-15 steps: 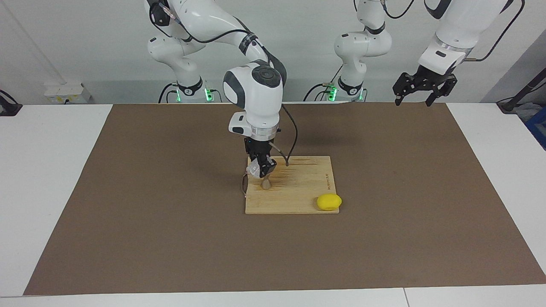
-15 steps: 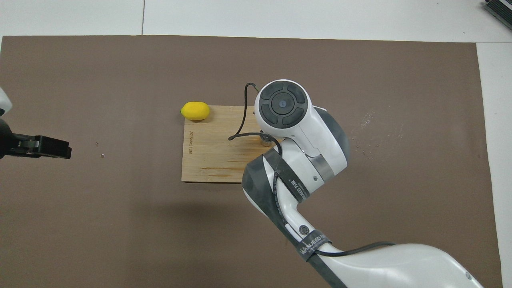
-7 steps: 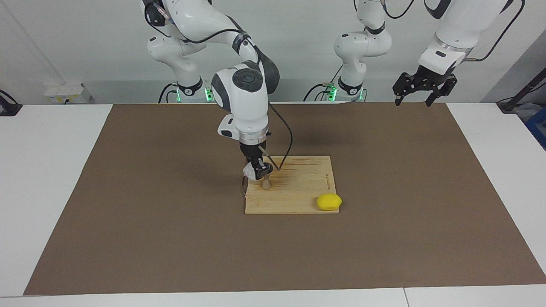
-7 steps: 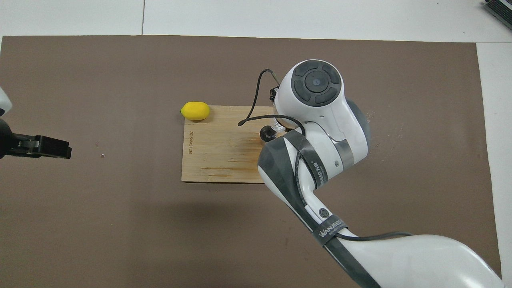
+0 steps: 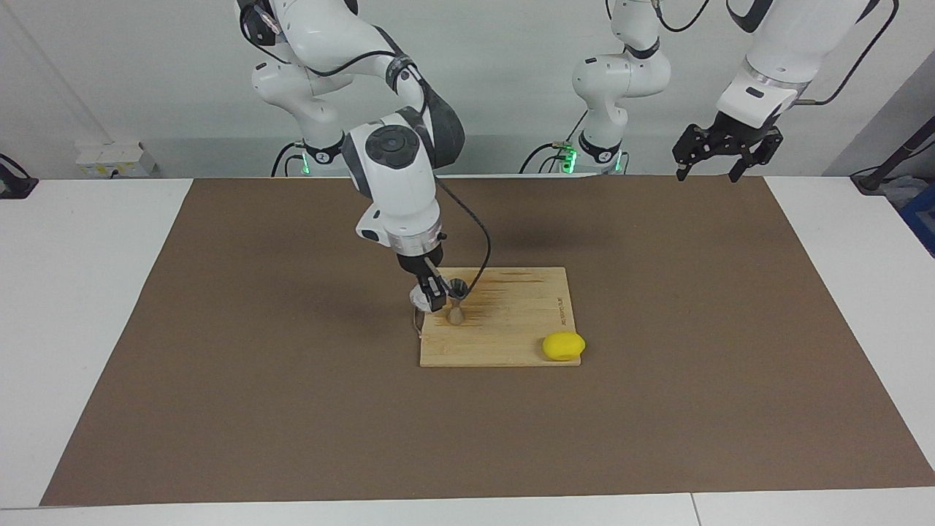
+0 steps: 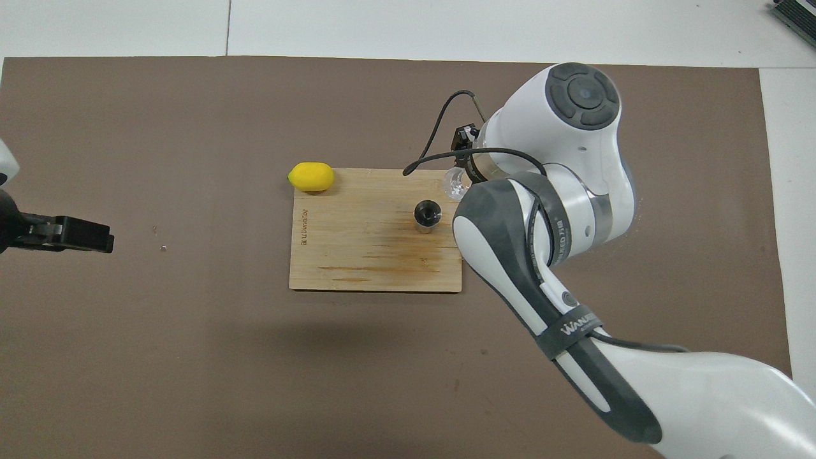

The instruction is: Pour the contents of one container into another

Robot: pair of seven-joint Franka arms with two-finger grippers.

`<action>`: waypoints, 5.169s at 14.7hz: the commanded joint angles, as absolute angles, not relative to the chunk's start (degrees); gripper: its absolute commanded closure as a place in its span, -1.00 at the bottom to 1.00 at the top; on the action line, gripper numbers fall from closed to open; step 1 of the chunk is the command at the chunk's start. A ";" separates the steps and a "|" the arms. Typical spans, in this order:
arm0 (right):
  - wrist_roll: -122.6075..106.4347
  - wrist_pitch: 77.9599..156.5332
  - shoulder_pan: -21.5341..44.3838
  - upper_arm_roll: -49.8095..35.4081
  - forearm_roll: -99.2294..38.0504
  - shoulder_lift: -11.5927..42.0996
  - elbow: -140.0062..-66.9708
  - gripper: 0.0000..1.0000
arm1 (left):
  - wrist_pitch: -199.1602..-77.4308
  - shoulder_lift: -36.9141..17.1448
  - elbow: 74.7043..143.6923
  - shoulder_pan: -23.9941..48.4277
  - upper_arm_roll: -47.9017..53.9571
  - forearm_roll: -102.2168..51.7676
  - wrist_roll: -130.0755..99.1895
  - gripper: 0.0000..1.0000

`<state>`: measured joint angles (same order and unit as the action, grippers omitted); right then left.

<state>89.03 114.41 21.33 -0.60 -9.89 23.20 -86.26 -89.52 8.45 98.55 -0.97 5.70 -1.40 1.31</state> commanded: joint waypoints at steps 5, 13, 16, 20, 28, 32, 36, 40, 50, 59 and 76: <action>75.35 114.61 10.56 -1.14 -23.36 21.54 -92.71 0.74 | -90.44 10.11 100.37 -1.49 5.98 -0.88 2.11 -1.00; 55.22 114.87 -1.13 -1.14 -35.32 18.37 -104.75 0.82 | -90.44 10.11 100.37 -1.49 5.98 -0.88 2.11 -1.00; 46.52 114.87 -3.77 -1.05 -40.43 20.29 -107.31 0.85 | -90.44 10.11 100.37 -1.49 5.98 -0.88 2.11 -1.00; 42.28 112.86 -7.46 -1.06 -45.60 21.97 -108.89 0.85 | -90.44 10.11 100.37 -1.49 5.98 -0.88 2.11 -1.00; 38.32 114.25 -9.84 -1.05 -52.20 22.85 -113.46 0.18 | -90.44 10.11 100.37 -1.49 5.98 -0.88 2.11 -1.00; 38.41 115.31 -9.23 -0.97 -52.21 22.76 -114.26 -0.88 | -90.44 10.11 100.37 -1.49 5.98 -0.88 2.11 -1.00; 39.02 115.31 -9.14 -0.88 -52.03 22.24 -113.91 -0.91 | -90.44 10.11 100.37 -1.49 5.98 -0.88 2.11 -1.00; 39.46 115.66 -8.97 -0.79 -49.32 18.29 -113.82 -0.98 | -90.44 10.11 100.37 -1.49 5.98 -0.88 2.11 -1.00; 35.09 112.94 -1.52 -1.23 -17.72 6.52 -113.64 -0.99 | -90.44 10.11 100.37 -1.49 5.98 -0.88 2.11 -1.00; 21.10 110.32 4.93 -0.79 -1.41 0.62 -109.10 -0.99 | -90.44 10.11 100.37 -1.49 5.98 -0.88 2.11 -1.00; 10.46 94.48 -0.70 0.79 2.20 1.50 -89.73 -0.99 | -90.44 10.11 100.37 -1.49 5.98 -0.88 2.11 -1.00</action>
<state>11.69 95.47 -0.35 1.14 1.81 1.06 -90.09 -89.52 8.45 98.55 -0.97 5.70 -1.40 1.31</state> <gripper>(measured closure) 0.000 0.000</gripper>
